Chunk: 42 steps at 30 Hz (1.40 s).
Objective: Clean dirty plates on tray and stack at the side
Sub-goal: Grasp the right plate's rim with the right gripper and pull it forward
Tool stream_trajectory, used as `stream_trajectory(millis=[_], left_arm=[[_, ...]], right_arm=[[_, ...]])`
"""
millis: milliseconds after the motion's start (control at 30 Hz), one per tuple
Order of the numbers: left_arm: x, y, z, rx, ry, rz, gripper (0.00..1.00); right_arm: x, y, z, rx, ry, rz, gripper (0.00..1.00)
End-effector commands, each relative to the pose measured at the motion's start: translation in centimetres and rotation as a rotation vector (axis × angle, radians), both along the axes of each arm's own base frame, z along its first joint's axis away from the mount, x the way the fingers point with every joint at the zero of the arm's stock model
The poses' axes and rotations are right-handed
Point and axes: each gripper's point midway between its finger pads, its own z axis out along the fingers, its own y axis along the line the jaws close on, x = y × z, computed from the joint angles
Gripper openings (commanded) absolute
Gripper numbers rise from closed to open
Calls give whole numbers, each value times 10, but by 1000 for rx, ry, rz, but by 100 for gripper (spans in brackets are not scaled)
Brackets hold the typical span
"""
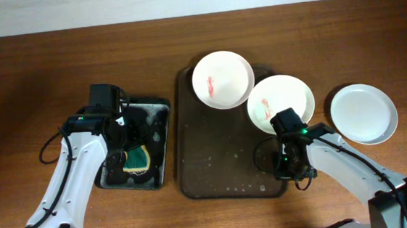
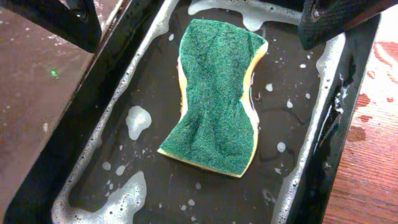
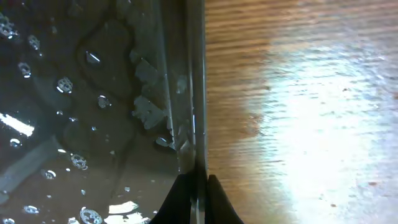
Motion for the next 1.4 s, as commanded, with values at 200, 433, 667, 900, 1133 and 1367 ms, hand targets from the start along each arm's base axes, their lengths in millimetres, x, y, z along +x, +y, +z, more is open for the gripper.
stream_trajectory(millis=[200, 433, 667, 900, 1133, 1367], left_arm=[[-1, 1, 0, -3, 1, 3, 99], [-1, 1, 0, -3, 1, 3, 99], [-1, 1, 0, -3, 1, 3, 99], [-1, 1, 0, -3, 1, 3, 99], [-1, 1, 0, -3, 1, 3, 99], [-1, 1, 0, -3, 1, 3, 100]], right_arm=[[11, -30, -5, -173, -62, 54, 4], [3, -1, -8, 1, -19, 262, 4], [-4, 2, -8, 23, 9, 247, 4], [65, 9, 106, 2, -291, 241, 49], [163, -82, 127, 123, -495, -126, 40], [202, -106, 40, 141, -424, -44, 33]])
